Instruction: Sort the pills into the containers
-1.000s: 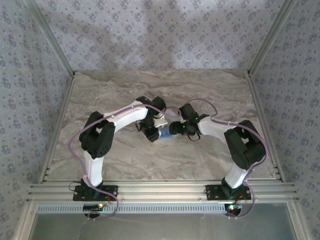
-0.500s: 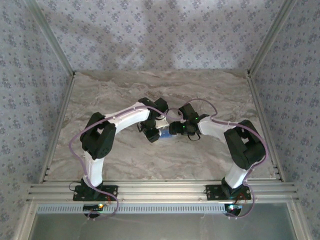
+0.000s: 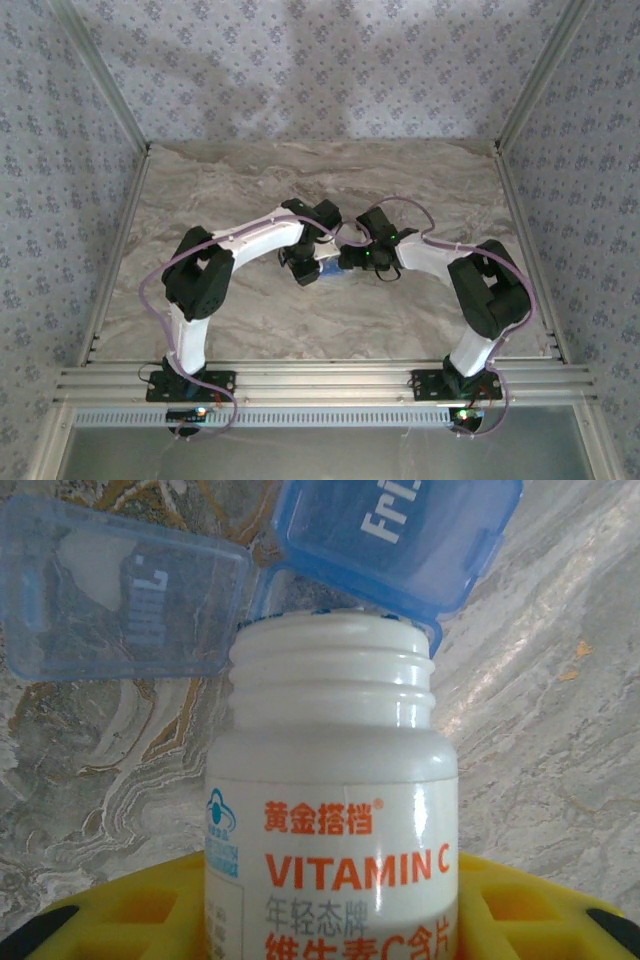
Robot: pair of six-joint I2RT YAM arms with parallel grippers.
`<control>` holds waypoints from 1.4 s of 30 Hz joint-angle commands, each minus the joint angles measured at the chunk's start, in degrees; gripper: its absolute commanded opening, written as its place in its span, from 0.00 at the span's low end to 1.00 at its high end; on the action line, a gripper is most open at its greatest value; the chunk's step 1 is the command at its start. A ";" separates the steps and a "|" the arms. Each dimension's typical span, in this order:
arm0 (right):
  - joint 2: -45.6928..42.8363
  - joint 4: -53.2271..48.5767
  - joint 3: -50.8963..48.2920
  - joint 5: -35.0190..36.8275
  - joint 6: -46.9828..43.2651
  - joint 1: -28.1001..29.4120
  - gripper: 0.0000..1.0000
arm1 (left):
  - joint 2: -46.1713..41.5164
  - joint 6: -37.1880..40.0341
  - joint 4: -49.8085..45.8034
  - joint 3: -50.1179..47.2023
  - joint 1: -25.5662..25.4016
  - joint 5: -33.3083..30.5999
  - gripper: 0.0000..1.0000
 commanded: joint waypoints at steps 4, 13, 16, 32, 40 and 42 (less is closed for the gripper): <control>2.16 -2.85 -0.03 0.17 0.46 0.86 0.73 | -1.83 1.69 0.36 0.63 -1.19 -1.54 0.00; 2.16 -2.82 -0.18 0.22 0.47 0.88 0.73 | -2.37 1.58 0.70 0.30 -1.22 -0.91 0.00; 2.16 -2.77 -0.13 0.19 0.46 0.84 0.73 | -2.18 1.52 1.25 -0.72 -1.22 -0.64 0.00; 1.90 -3.00 -0.24 0.30 0.37 0.87 0.73 | -3.41 1.47 -0.62 0.97 -0.67 -1.00 0.00; 2.07 -2.82 -0.30 0.22 0.53 0.87 0.73 | -3.32 1.83 -1.42 1.06 -0.77 -2.52 0.00; 2.17 -2.74 -0.31 0.13 0.60 0.91 0.73 | -3.54 2.05 -0.83 0.72 -0.87 -3.16 0.00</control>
